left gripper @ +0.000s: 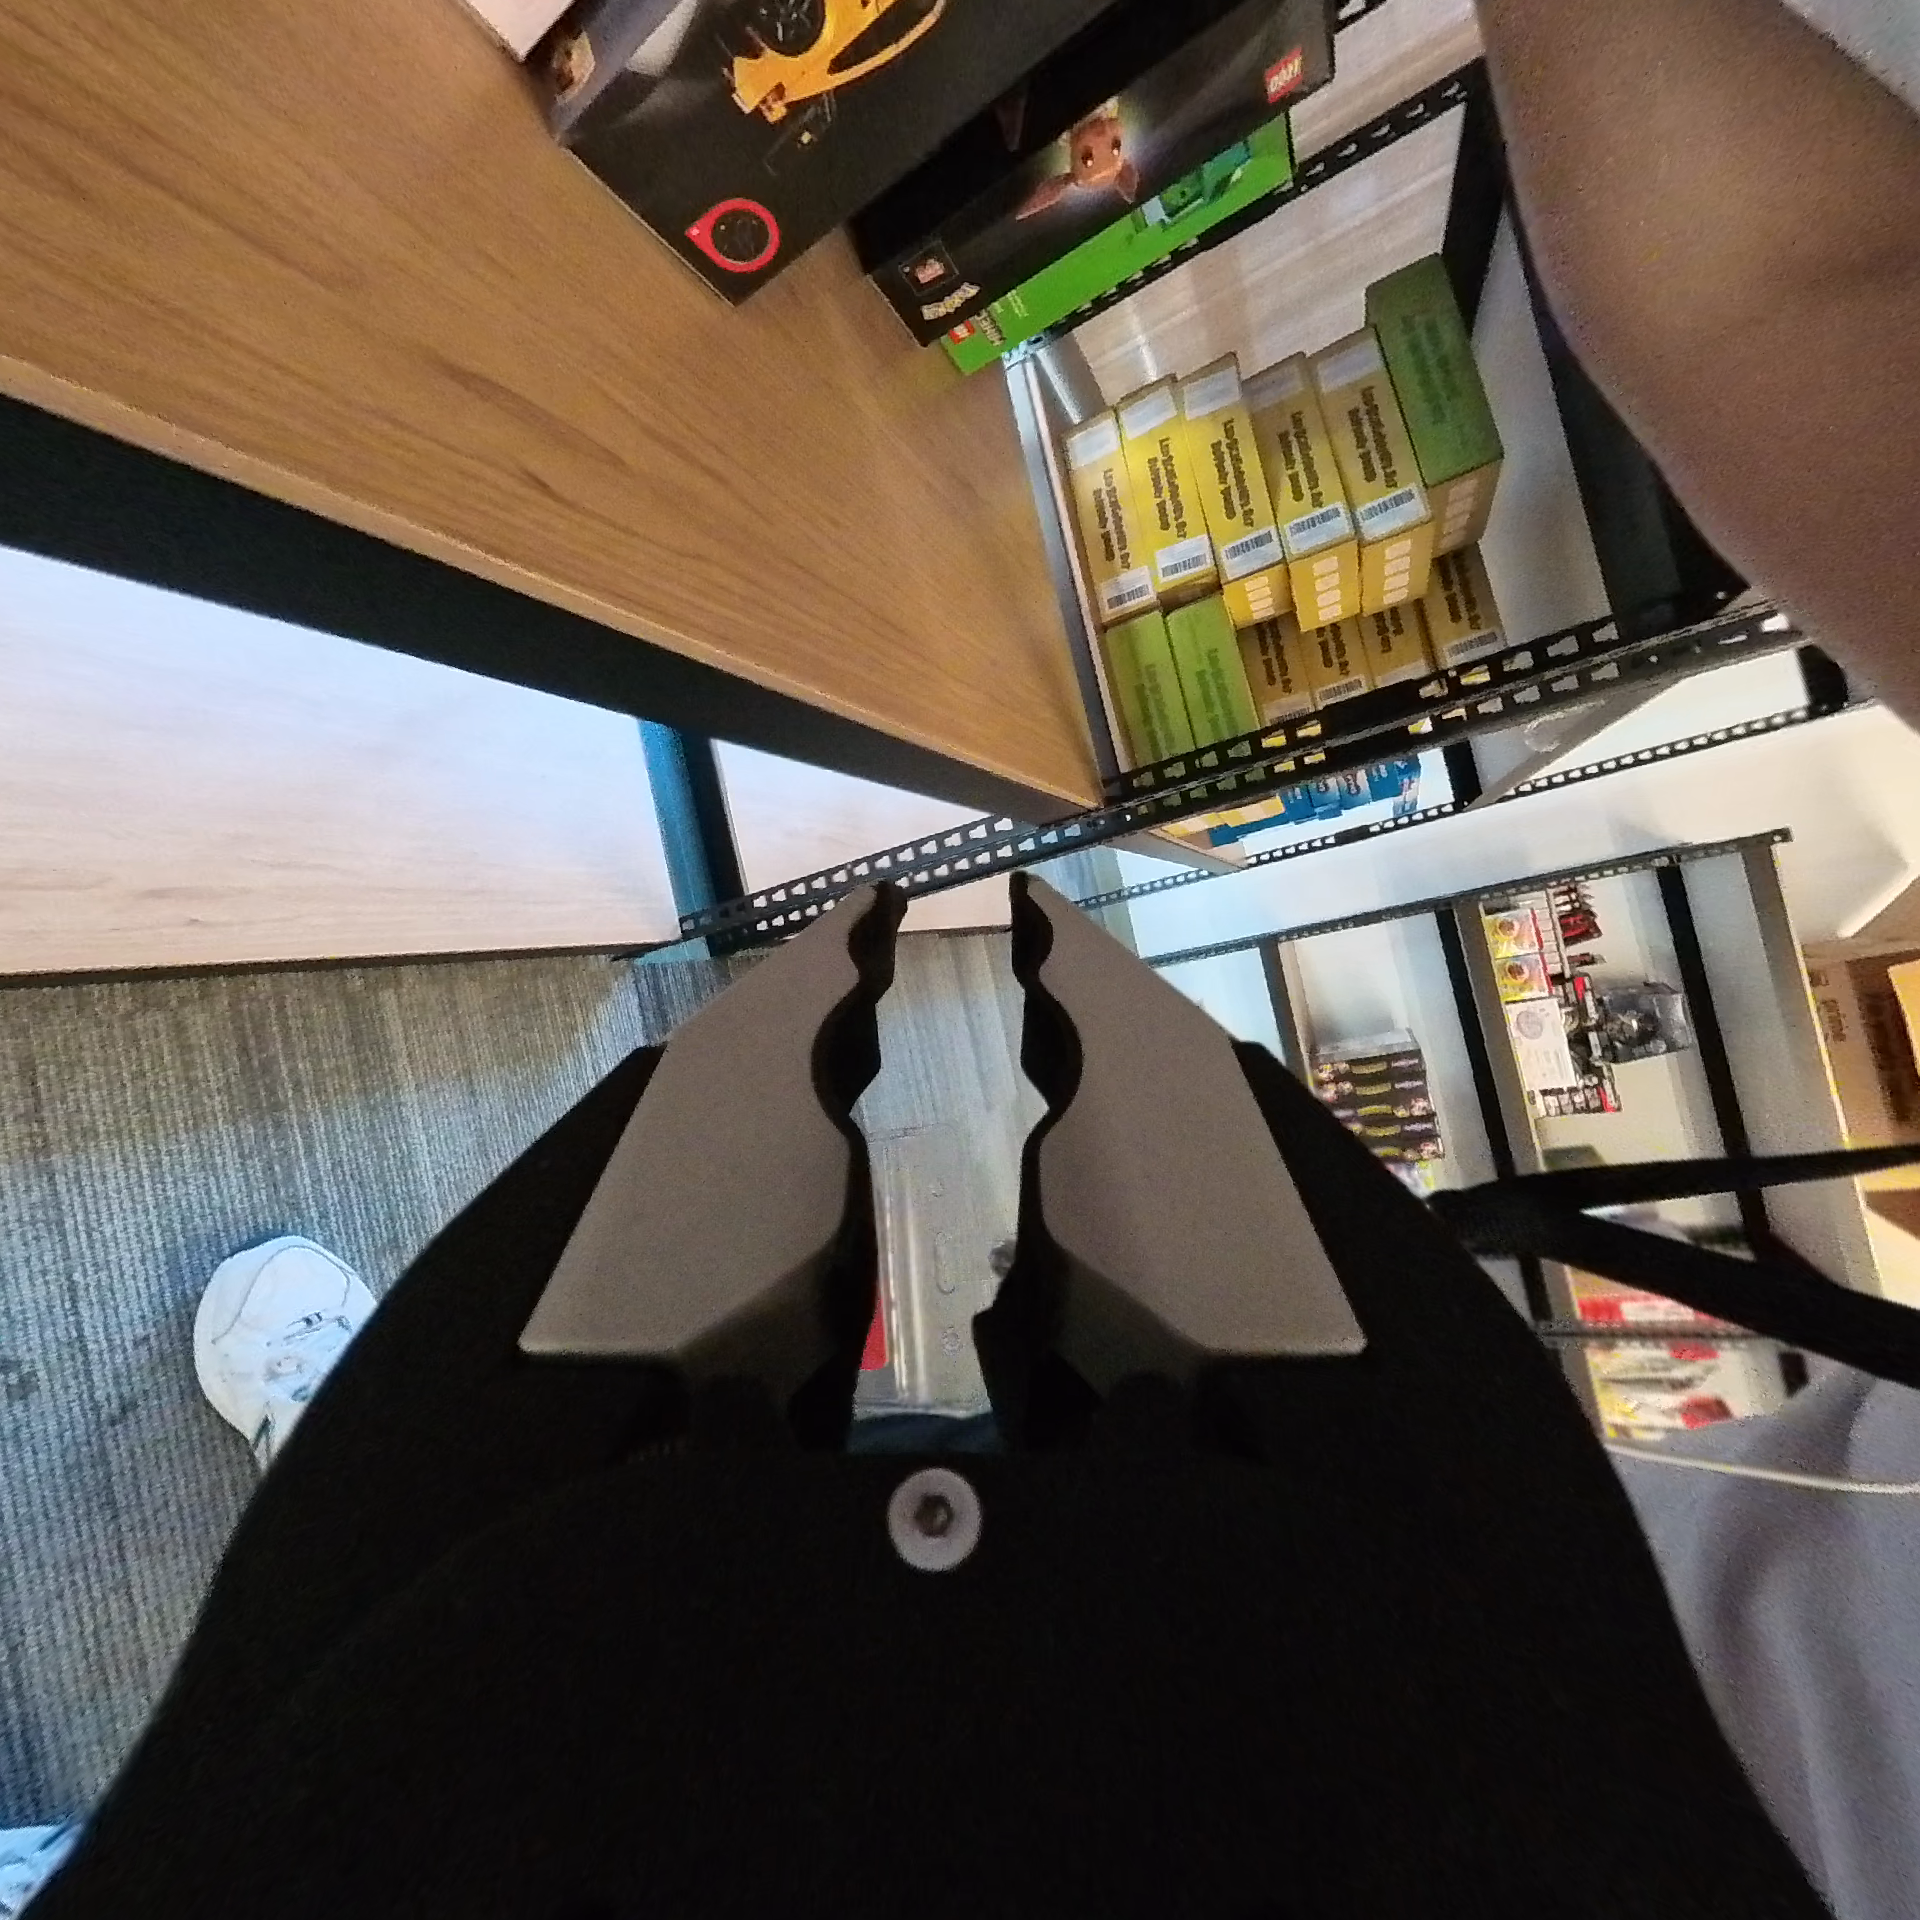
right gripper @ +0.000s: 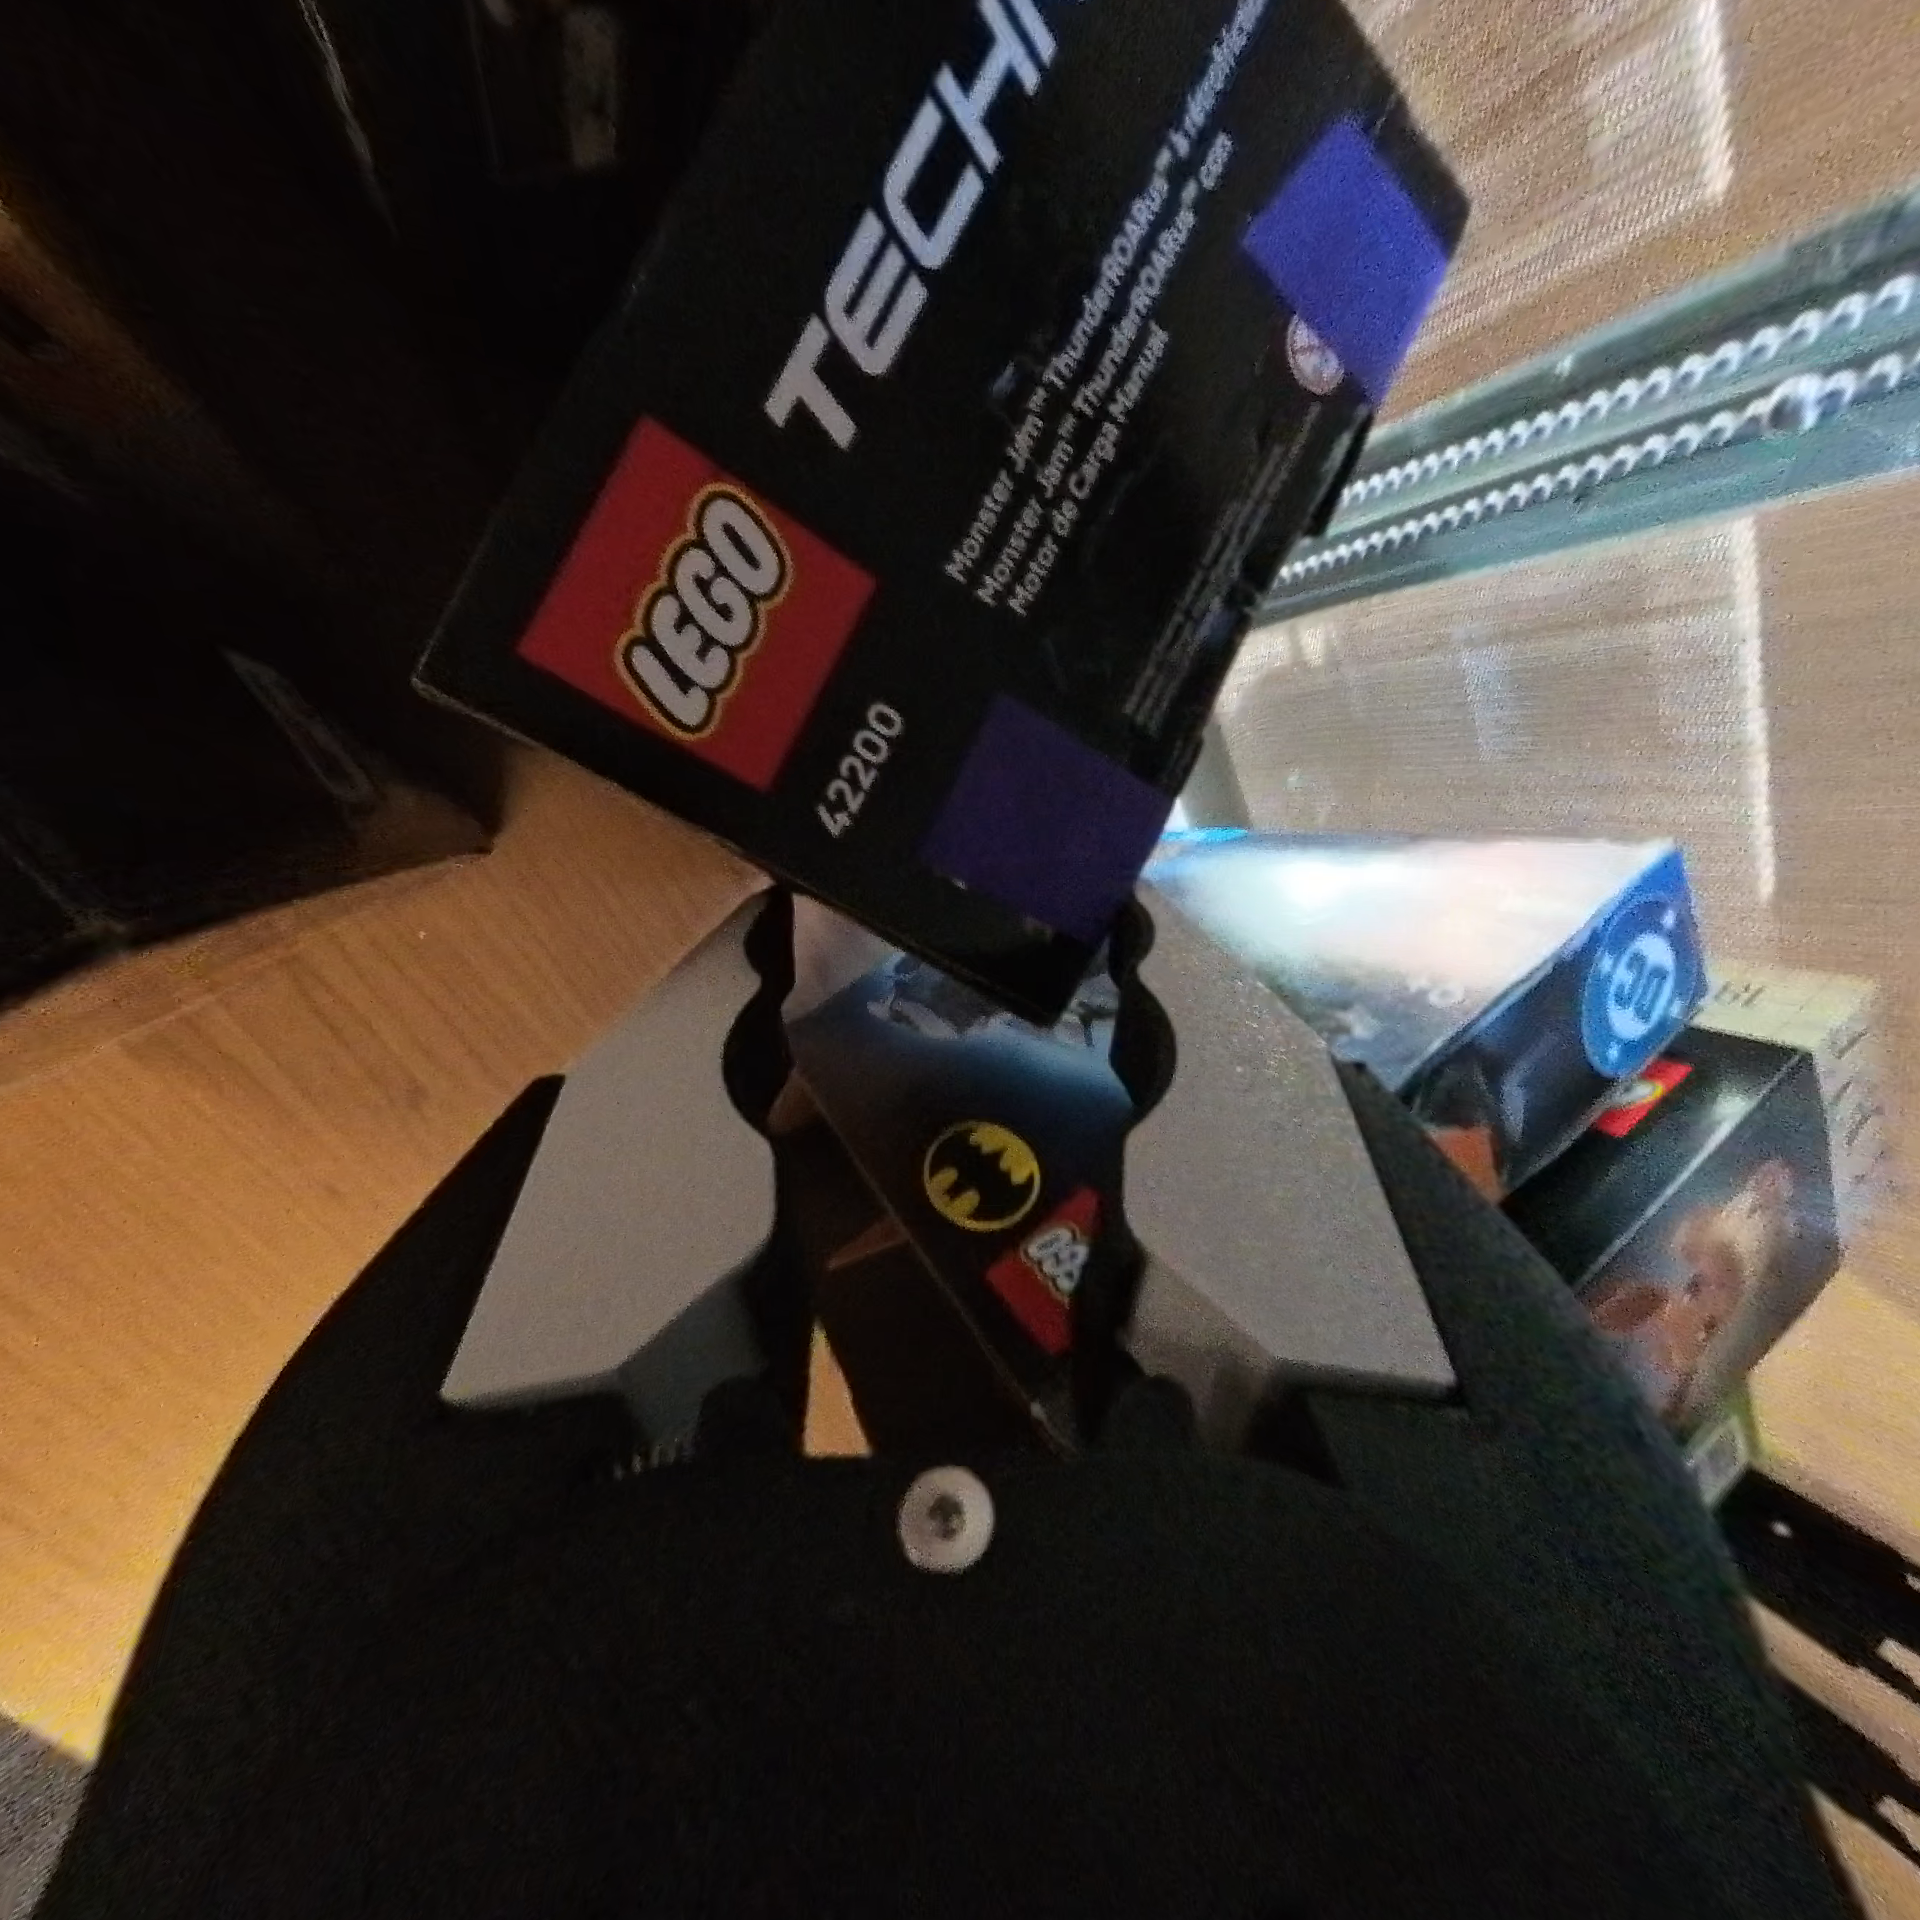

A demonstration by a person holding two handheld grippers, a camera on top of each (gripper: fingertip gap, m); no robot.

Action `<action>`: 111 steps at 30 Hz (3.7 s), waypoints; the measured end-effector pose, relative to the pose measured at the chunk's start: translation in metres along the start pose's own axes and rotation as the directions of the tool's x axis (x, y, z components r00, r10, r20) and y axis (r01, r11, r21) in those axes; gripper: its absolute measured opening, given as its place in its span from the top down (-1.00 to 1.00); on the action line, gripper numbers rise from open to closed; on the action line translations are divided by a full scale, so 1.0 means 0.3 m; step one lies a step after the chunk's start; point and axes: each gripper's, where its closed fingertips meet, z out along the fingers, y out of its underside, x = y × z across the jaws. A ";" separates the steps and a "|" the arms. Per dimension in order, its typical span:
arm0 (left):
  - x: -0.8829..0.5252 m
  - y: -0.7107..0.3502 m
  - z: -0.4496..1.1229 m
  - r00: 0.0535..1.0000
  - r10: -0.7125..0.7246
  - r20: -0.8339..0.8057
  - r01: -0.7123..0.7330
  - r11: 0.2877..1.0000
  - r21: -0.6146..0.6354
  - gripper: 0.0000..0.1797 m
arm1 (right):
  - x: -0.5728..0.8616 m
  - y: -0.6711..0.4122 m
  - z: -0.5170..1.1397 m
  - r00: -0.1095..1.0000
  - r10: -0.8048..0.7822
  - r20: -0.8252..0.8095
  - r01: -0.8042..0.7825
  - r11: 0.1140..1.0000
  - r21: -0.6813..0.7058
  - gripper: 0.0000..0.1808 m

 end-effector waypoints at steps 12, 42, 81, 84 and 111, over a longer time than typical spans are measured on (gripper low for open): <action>0.005 -0.007 0.023 1.000 -0.003 -0.010 0.003 1.000 0.000 0.79 | -0.114 -0.110 0.021 0.965 0.198 0.171 -0.199 0.980 -0.014 0.40; -0.010 -0.005 0.021 1.000 0.008 -0.007 -0.008 1.000 -0.008 0.79 | 0.136 -0.094 -0.152 0.962 0.188 -0.197 -0.141 0.963 0.229 0.10; -0.006 0.019 -0.002 1.000 -0.024 -0.004 0.024 1.000 -0.009 0.79 | 0.100 0.197 -0.101 0.748 0.622 -0.232 -0.660 0.732 -0.170 0.05; -0.002 0.014 0.000 1.000 -0.022 -0.006 0.022 1.000 -0.006 0.79 | 0.073 0.211 -0.044 0.658 0.733 -0.176 -0.752 0.624 -0.213 0.15; 0.002 0.010 -0.031 0.999 -0.033 -0.014 0.033 0.999 0.002 0.79 | -0.070 -0.018 -0.064 0.682 0.723 0.114 -0.709 0.691 -0.142 0.15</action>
